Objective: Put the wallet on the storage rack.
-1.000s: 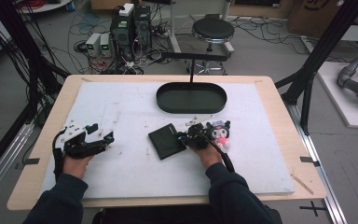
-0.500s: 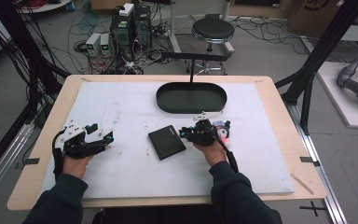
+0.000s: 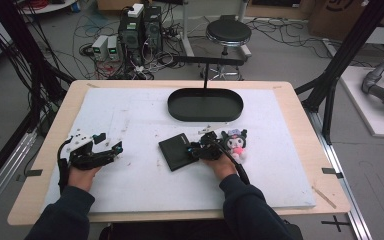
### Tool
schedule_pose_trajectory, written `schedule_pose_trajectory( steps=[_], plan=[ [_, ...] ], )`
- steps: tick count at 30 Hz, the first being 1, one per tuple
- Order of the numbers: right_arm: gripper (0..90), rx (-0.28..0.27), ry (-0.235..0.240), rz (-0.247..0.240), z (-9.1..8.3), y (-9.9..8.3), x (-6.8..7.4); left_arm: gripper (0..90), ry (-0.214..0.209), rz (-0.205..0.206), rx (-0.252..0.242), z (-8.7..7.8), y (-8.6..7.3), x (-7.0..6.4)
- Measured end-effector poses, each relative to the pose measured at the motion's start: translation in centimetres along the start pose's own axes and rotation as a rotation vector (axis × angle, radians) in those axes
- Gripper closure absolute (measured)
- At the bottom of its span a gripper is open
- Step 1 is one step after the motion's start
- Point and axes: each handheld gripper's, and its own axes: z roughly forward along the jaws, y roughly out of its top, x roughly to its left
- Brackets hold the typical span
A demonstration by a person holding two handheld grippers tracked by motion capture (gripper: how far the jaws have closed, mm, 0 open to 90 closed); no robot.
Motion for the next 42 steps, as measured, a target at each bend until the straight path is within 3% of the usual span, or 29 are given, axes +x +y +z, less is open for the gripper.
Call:
schedule_pose_trajectory(
  steps=[1, 3, 6, 10, 16, 19, 22, 24, 27, 33, 36, 37, 38, 42],
  plan=[
    [76.5, -0.001, -0.019, -0.015, -0.1, 0.1, 0.2, 25.4, 0.000, 0.001, 0.001, 0.0, 0.0, 0.0],
    [84.0, -0.012, -0.011, -0.020, -0.3, 0.1, 0.1, 25.4, 0.001, -0.002, 0.002, 0.0, 0.0, 0.1],
    [85.2, -0.028, 0.007, -0.026, -0.5, 0.2, 0.2, 25.4, 0.004, -0.004, 0.002, -0.1, -0.1, 0.1],
    [86.3, -0.060, 0.051, 0.010, -0.9, 0.2, -0.2, 25.4, 0.006, -0.005, 0.001, -0.1, -0.1, 0.2],
    [87.0, -0.112, 0.053, 0.001, -2.4, 0.7, -0.3, 25.5, 0.011, -0.012, -0.002, -0.3, -0.1, 0.4],
    [87.3, -0.140, 0.022, -0.007, -3.8, 1.1, -0.6, 25.5, 0.013, -0.010, -0.004, -0.3, -0.1, 0.4],
    [87.9, -0.189, -0.049, -0.044, -6.3, 1.8, -0.8, 25.5, 0.014, -0.010, -0.004, -0.4, 0.0, 0.4],
    [88.1, -0.197, -0.063, -0.051, -6.8, 1.9, -0.9, 25.5, 0.015, -0.009, -0.004, -0.4, 0.0, 0.5],
    [88.7, -0.213, -0.131, -0.109, -9.0, 2.3, -0.7, 25.5, 0.014, -0.009, -0.002, -0.3, 0.0, 0.5],
    [89.0, -0.177, -0.089, -0.148, -8.3, 2.3, 0.2, 25.5, 0.010, -0.005, 0.000, -0.2, 0.0, 0.3],
    [89.1, -0.167, -0.030, -0.180, -7.6, 2.7, 1.1, 25.5, 0.011, -0.005, 0.001, -0.1, 0.0, 0.3],
    [89.1, -0.167, -0.030, -0.180, -7.6, 2.7, 1.1, 25.5, 0.010, -0.009, -0.001, -0.1, 0.0, 0.3],
    [89.0, -0.149, 0.008, -0.198, -7.3, 2.8, 1.6, 25.5, 0.009, -0.010, 0.000, -0.1, 0.0, 0.4],
    [89.0, -0.143, 0.020, -0.221, -6.9, 2.9, 2.1, 25.5, 0.012, -0.007, 0.001, -0.2, 0.0, 0.4]
  ],
)
